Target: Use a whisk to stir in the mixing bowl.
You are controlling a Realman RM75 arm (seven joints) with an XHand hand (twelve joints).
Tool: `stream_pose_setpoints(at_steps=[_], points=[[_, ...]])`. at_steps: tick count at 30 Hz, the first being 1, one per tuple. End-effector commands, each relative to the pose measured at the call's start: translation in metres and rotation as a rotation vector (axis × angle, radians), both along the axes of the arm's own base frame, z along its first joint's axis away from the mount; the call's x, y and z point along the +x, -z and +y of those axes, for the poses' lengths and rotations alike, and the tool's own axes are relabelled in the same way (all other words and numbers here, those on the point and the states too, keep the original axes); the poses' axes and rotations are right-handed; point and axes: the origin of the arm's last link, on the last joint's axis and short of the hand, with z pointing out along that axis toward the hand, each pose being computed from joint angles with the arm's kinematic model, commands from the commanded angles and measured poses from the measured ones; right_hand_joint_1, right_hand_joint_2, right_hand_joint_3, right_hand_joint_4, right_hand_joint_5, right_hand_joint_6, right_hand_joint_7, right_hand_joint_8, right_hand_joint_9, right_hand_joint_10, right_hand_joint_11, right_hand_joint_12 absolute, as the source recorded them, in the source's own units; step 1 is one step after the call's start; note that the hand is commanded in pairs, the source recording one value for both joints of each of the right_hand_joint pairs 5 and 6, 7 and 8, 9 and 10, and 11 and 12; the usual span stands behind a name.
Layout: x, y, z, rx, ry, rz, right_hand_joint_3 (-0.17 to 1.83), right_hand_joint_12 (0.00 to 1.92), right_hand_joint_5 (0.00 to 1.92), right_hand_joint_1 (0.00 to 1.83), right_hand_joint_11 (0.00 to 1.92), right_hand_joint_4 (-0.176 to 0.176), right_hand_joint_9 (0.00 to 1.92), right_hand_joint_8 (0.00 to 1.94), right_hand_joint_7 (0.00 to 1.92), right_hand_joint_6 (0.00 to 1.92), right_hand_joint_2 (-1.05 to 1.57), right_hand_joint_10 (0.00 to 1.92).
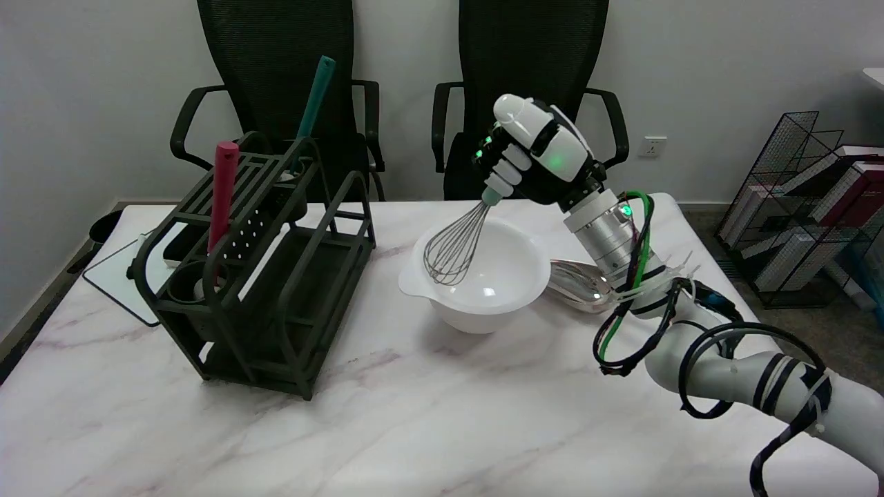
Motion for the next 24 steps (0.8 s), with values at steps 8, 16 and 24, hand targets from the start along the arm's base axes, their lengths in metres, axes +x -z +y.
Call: stream_pose_setpoints(at_steps=[8, 16, 24], points=[[-0.042, -0.040, -0.021, -0.120, 0.120, 0.172, 0.50, 1.92, 1.92, 1.18, 1.92, 0.000, 1.92, 1.92, 1.92, 1.92, 1.29, 1.92], [-0.046, -0.028, -0.029, -0.108, 0.132, 0.165, 0.49, 1.92, 1.92, 1.18, 1.92, 0.000, 1.92, 1.92, 1.92, 1.92, 1.29, 1.92], [-0.044, 0.001, -0.043, -0.064, 0.139, 0.234, 0.50, 1.92, 1.92, 1.18, 1.92, 0.000, 1.92, 1.92, 1.92, 1.92, 1.29, 1.92]])
